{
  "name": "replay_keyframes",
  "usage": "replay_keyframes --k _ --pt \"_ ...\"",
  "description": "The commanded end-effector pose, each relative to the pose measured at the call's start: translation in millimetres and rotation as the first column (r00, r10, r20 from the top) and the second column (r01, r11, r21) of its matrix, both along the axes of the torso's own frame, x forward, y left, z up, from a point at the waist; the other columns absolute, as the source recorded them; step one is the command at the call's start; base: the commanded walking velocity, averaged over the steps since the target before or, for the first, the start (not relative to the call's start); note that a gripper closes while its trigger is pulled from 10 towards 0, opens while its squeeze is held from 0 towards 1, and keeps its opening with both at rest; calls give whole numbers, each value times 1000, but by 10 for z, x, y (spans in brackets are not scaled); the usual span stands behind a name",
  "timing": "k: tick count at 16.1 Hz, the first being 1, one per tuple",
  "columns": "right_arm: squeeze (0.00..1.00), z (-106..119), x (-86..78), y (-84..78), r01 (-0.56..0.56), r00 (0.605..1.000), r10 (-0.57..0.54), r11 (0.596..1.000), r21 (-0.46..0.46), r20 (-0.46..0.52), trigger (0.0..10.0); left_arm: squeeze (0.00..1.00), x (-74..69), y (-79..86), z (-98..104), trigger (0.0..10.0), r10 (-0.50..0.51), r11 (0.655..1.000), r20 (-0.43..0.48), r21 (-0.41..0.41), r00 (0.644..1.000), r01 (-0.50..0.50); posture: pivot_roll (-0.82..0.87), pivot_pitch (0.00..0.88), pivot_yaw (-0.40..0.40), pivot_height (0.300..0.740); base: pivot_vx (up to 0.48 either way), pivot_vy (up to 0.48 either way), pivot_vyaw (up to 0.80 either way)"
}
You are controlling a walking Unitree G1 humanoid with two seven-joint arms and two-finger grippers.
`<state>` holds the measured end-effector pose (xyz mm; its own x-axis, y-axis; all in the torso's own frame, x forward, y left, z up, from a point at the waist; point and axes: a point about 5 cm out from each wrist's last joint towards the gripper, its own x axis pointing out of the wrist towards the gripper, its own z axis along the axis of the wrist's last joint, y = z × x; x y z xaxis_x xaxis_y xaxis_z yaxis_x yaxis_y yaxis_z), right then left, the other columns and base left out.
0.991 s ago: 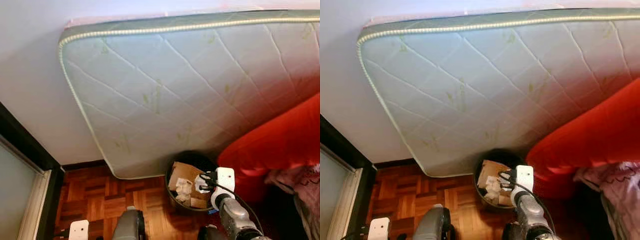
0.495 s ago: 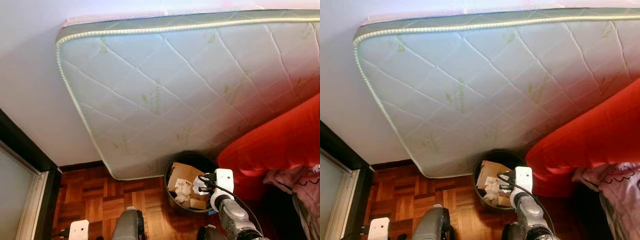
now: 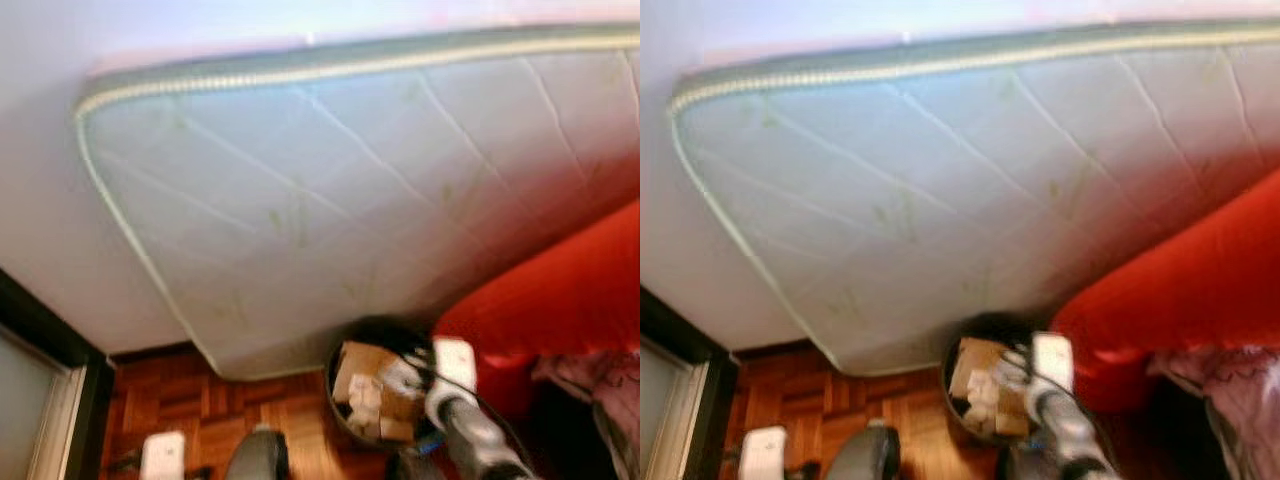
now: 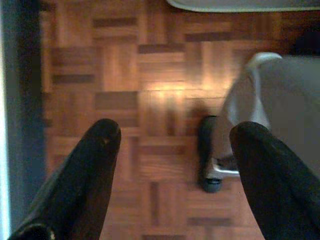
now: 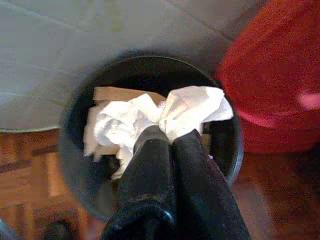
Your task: Clean up the room
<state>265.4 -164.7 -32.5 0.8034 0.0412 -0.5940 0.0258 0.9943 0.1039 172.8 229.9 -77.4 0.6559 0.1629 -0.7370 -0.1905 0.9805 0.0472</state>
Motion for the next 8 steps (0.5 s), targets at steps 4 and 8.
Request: replay_keyframes --k 4,8 --pt "0 -8 7 94 -15 1000 16 1000 17 -21 10000 0 -24 66 3 10000 11 1000 -9 13 1000 -11 187 147 -23 624 0 0 0" --pt "1000 -35 -20 93 -19 999 20 1000 4 -43 10000 0 -49 77 -7 10000 17 1000 -19 11 1000 -17 192 145 -23 624 0 0 0"
